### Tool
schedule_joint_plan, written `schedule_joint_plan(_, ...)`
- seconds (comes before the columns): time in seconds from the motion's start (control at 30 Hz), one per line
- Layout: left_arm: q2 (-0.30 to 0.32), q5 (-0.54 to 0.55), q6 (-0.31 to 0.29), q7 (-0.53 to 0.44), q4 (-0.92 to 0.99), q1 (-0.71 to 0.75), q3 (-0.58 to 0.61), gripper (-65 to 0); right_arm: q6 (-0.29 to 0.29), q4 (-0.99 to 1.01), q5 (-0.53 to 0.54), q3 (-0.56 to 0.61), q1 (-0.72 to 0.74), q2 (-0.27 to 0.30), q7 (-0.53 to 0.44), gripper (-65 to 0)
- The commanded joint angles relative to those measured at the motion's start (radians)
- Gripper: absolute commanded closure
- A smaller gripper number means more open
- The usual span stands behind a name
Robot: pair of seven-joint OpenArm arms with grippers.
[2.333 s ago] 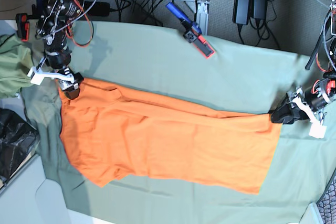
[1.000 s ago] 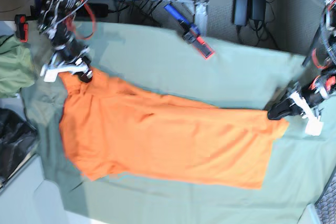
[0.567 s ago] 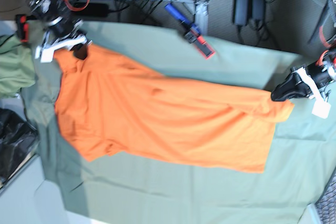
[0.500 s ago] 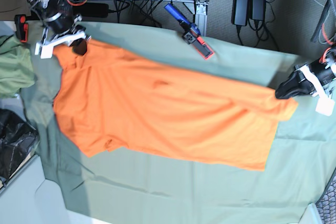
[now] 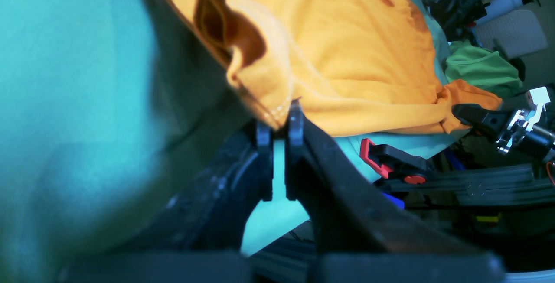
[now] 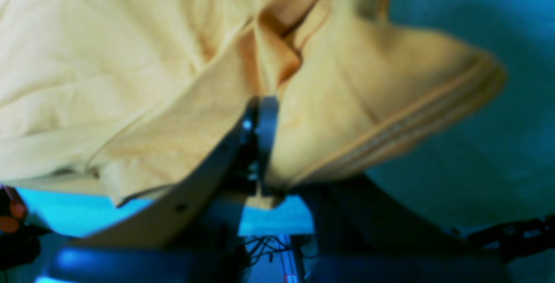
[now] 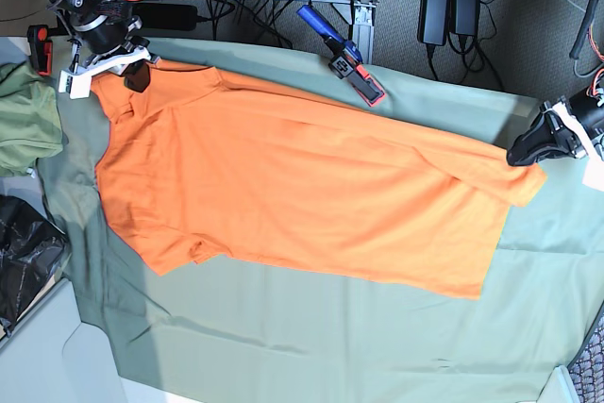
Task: Fold the T-shirt properly
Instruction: 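Lower the folded edge onto the shirt and release both grippers, then move the right gripper along the shirt and grasp the hem corner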
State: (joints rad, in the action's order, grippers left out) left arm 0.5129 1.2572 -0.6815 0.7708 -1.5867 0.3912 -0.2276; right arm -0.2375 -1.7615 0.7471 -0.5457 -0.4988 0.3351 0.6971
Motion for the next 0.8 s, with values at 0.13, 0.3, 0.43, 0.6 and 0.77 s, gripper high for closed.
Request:
schedule_joint_plan(0.13,0.017,-0.043,-0.017,-0.019,-0.016,0.043,-0.008,-28.6,-0.111,-0.016,-0.068,-0.012,-0.015,0.016,-0.037,-39.6)
schedule_joint_plan(0.3,0.020,-0.065,-0.017,-0.026,-0.016,0.087,-0.034,-44.3,-0.110,-0.017,-0.127,-0.017,-0.014,0.017,-0.049,-44.3)
schedule_joint_plan(0.43,0.021,-0.063,-0.017,-0.025,-0.018,0.091,-0.124,-44.3,-0.109,-0.017,-0.138,-0.072,-0.014,0.017,-0.049,-44.3)
schedule_joint_plan(0.6,0.060,-0.032,-0.017,-0.027,-0.058,0.088,-0.166,-44.3,-0.108,-0.017,-0.137,-0.162,-0.011,0.042,-0.050,-44.3)
schedule_joint_plan(0.77,0.080,-0.034,-0.017,-0.033,-0.154,0.079,-0.166,-44.3,-0.107,-0.017,-0.150,-0.198,0.064,0.123,-0.113,-44.3)
